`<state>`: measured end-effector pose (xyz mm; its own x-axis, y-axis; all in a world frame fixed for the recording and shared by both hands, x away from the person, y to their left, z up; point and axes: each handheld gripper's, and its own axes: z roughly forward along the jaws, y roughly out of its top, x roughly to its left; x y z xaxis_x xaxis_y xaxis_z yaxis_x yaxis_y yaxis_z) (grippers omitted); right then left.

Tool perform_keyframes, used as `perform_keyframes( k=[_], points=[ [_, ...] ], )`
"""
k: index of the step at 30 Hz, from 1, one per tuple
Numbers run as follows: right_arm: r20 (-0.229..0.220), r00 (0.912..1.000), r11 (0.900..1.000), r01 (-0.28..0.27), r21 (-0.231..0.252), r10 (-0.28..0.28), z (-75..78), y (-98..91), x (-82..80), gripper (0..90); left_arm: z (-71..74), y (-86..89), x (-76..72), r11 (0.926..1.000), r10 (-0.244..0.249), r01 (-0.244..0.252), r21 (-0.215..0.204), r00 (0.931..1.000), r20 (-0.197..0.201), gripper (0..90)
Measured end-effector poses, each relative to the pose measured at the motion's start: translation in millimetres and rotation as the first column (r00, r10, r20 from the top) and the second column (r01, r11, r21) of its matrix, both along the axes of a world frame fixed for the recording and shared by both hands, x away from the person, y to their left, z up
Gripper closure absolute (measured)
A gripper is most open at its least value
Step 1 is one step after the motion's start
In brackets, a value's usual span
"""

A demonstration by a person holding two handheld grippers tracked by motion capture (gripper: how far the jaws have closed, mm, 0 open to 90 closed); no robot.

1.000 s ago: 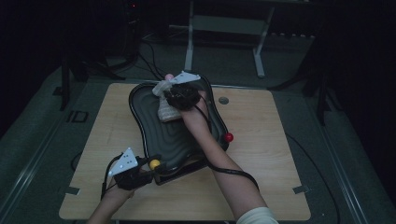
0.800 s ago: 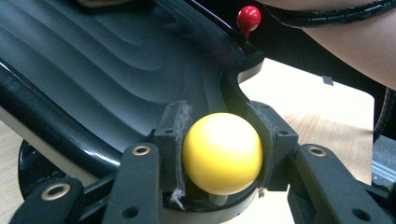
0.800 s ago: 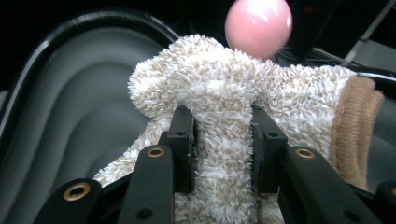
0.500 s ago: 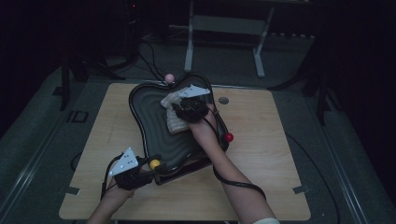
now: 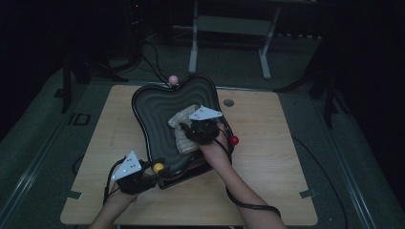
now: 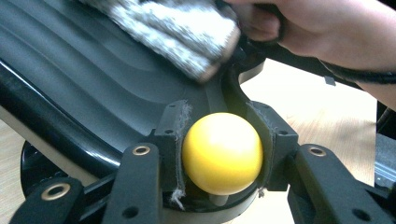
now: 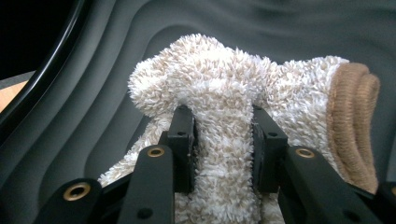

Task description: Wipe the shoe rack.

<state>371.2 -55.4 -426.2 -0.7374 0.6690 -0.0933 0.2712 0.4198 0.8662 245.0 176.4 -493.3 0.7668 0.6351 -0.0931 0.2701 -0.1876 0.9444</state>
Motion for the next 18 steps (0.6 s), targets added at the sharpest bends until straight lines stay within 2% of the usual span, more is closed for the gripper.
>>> perform_keyframes(
  k=[5, 13, 18],
  points=[
    [-0.003, 0.9999, 0.9999, -0.011, 0.0, 0.011, -6.9, -7.2, -11.6, 66.5, -0.3, -0.1, 0.0, 1.0, 0.0, 0.0, -0.001, 1.0, 0.003, 59.4],
    [-0.008, 0.999, 0.9982, -0.045, -0.039, 0.044, -17.5, -19.6, -31.2, 66.5, 0.2, -0.8, -0.5, 1.0, 0.007, -0.007, 0.006, 1.0, 0.002, 59.4],
    [-0.015, 0.9988, 0.9982, -0.047, -0.038, 0.046, -20.8, -24.1, -36.6, 66.5, 1.2, -1.5, -1.3, 0.9997, 0.012, -0.013, 0.019, 0.9999, 0.001, 59.4]
  ],
)
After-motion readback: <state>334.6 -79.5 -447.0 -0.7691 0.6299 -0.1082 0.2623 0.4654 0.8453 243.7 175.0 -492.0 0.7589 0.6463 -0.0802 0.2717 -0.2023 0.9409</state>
